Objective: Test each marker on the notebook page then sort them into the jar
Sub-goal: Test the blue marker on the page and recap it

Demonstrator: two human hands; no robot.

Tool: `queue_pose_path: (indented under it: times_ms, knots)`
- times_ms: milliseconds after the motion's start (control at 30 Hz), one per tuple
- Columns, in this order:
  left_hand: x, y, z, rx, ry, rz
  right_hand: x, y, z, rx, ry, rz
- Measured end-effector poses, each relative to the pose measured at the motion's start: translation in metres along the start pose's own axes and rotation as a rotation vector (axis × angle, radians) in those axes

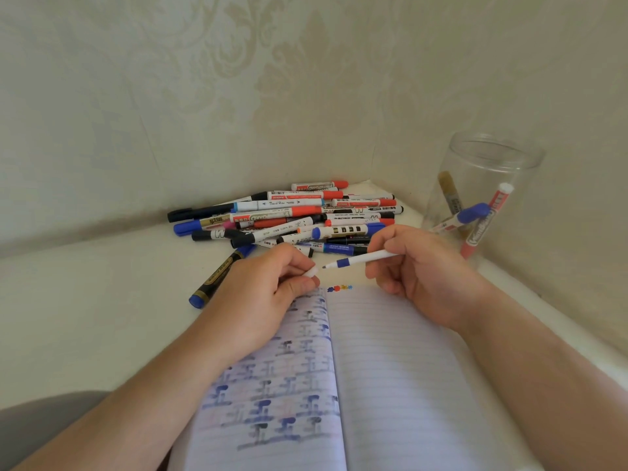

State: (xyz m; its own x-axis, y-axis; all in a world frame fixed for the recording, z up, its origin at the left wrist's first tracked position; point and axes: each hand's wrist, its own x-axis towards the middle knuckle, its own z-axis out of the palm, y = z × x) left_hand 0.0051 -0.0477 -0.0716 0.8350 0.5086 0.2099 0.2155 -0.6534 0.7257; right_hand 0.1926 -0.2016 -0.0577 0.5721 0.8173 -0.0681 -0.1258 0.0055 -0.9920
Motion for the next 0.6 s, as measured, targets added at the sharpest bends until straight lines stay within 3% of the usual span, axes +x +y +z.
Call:
queue_pose_path:
  times_ms: [600]
  knots:
    - [-0.0005,-0.0010,0.0003,0.096,0.001,0.046,-0.0072,-0.0042,0.0068,-0.114,-0.016,-0.010]
